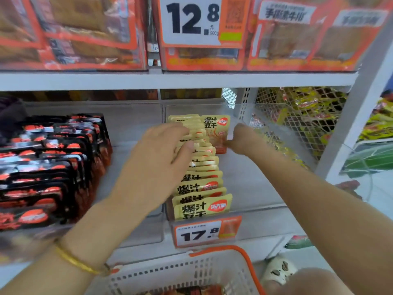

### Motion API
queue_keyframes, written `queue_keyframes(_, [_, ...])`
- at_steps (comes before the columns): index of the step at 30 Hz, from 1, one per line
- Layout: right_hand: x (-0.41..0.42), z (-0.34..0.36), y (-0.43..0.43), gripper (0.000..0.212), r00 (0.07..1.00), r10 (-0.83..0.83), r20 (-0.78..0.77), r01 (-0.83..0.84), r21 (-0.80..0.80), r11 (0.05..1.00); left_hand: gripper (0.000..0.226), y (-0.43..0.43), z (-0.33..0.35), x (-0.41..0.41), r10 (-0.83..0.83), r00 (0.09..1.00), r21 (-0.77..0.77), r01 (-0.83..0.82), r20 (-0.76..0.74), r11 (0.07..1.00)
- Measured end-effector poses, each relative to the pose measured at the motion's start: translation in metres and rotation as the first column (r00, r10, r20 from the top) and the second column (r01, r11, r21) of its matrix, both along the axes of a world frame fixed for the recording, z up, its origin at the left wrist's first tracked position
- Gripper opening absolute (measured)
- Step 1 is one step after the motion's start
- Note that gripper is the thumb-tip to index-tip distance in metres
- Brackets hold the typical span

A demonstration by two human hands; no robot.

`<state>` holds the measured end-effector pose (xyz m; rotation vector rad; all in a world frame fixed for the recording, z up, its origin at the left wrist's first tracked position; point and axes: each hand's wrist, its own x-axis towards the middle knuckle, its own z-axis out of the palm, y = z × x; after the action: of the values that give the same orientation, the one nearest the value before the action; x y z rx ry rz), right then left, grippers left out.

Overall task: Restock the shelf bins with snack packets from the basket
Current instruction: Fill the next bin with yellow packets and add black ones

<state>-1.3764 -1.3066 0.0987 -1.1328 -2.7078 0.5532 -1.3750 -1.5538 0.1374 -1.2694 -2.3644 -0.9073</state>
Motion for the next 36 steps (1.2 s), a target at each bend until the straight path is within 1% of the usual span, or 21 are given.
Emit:
queue_keyframes(2, [0.05, 0.036, -0.036, 0.026, 0.987, 0.115, -0.113, -0.103, 0.106, 0.989, 0.04, -0.024, -0.007, 0.023, -0.012, 0.999, 0.151, 0.02, -0.051, 0.988])
queue_keyframes(3, [0.082, 0.05, -0.058, 0.025, 0.969, 0.161, -0.185, -0.145, 0.097, 0.985, 0.036, -0.037, -0.016, 0.035, -0.019, 0.997, 0.196, 0.034, -0.076, 0.98])
queue_keyframes(5, [0.141, 0.068, -0.103, 0.022, 0.93, 0.264, -0.254, -0.277, -0.016, 0.961, 0.03, -0.062, -0.044, 0.058, -0.032, 0.995, 0.218, 0.052, -0.091, 0.975])
queue_keyframes(7, [0.177, 0.062, -0.14, 0.019, 0.903, 0.366, -0.224, -0.408, -0.185, 0.894, 0.028, -0.082, -0.08, 0.076, -0.05, 0.998, 0.16, 0.056, -0.038, 0.986])
queue_keyframes(9, [0.178, 0.023, -0.167, 0.016, 0.864, 0.5, -0.05, -0.495, -0.257, 0.83, 0.029, -0.097, -0.117, 0.085, -0.071, 0.997, 0.031, 0.071, 0.01, 0.997])
queue_keyframes(11, [0.158, -0.033, -0.186, 0.011, 0.754, 0.616, 0.228, -0.555, -0.282, 0.783, 0.032, -0.102, -0.148, 0.084, -0.099, 0.992, -0.165, 0.111, 0.077, 0.98])
queue_keyframes(13, [0.139, -0.104, -0.193, 0.014, 0.61, 0.659, 0.44, -0.595, -0.295, 0.748, 0.035, -0.099, -0.17, 0.081, -0.085, 0.984, -0.342, 0.135, 0.158, 0.93])
queue_keyframes(14, [0.134, -0.138, -0.195, 0.015, 0.56, 0.654, 0.509, -0.6, -0.294, 0.743, 0.036, -0.098, -0.179, 0.08, -0.06, 0.981, -0.412, 0.132, 0.183, 0.902])
queue_keyframes(17, [0.136, -0.233, -0.193, 0.015, 0.488, 0.608, 0.626, -0.574, -0.295, 0.764, 0.024, -0.1, -0.199, 0.08, 0.015, 0.983, -0.57, 0.094, 0.184, 0.816])
queue_keyframes(18, [0.137, -0.26, -0.191, 0.018, 0.465, 0.591, 0.66, -0.575, -0.282, 0.768, 0.021, -0.102, -0.204, 0.079, 0.035, 0.983, -0.602, 0.083, 0.181, 0.794])
queue_keyframes(20, [0.14, -0.295, -0.191, 0.042, 0.444, 0.569, 0.692, -0.589, -0.252, 0.768, 0.022, -0.106, -0.211, 0.077, 0.064, 0.981, -0.623, 0.065, 0.182, 0.78])
queue_keyframes(22, [0.141, -0.319, -0.194, 0.056, 0.494, 0.574, 0.653, -0.594, -0.228, 0.771, 0.023, -0.109, -0.214, 0.075, 0.092, 0.977, -0.63, 0.051, 0.191, 0.775])
queue_keyframes(24, [0.14, -0.332, -0.199, 0.062, 0.521, 0.569, 0.636, -0.595, -0.207, 0.776, 0.022, -0.113, -0.216, 0.073, 0.109, 0.974, -0.622, 0.039, 0.198, 0.782])
queue_keyframes(26, [0.139, -0.333, -0.203, 0.051, 0.532, 0.548, 0.645, -0.617, -0.147, 0.773, 0.021, -0.117, -0.218, 0.07, 0.132, 0.967, -0.62, 0.031, 0.216, 0.784])
queue_keyframes(28, [0.138, -0.322, -0.206, 0.033, 0.493, 0.534, 0.688, -0.654, -0.112, 0.748, 0.024, -0.119, -0.217, 0.069, 0.143, 0.964, -0.631, 0.032, 0.225, 0.775])
queue_keyframes(29, [0.136, -0.314, -0.207, 0.028, 0.495, 0.529, 0.689, -0.631, -0.134, 0.764, 0.026, -0.119, -0.215, 0.069, 0.147, 0.962, -0.64, 0.035, 0.23, 0.768])
queue_keyframes(31, [0.13, -0.293, -0.207, 0.026, 0.609, 0.511, 0.606, -0.479, -0.233, 0.846, 0.027, -0.117, -0.211, 0.07, 0.141, 0.96, -0.662, 0.056, 0.24, 0.747])
queue_keyframes(33, [0.121, -0.259, -0.208, 0.026, 0.698, 0.412, 0.585, -0.26, -0.328, 0.908, 0.027, -0.115, -0.208, 0.072, 0.116, 0.968, -0.711, 0.078, 0.221, 0.699])
queue_keyframes(34, [0.118, -0.242, -0.208, 0.024, 0.747, 0.383, 0.544, -0.172, -0.398, 0.901, 0.029, -0.114, -0.208, 0.071, 0.101, 0.97, -0.735, 0.098, 0.221, 0.671])
queue_keyframes(35, [0.116, -0.226, -0.207, 0.022, 0.791, 0.369, 0.488, -0.095, -0.497, 0.862, 0.035, -0.114, -0.208, 0.071, 0.082, 0.967, -0.753, 0.132, 0.24, 0.644])
queue_keyframes(36, [0.115, -0.209, -0.209, 0.025, 0.85, 0.328, 0.411, -0.004, -0.618, 0.786, 0.044, -0.115, -0.208, 0.071, 0.062, 0.959, -0.761, 0.179, 0.277, 0.623])
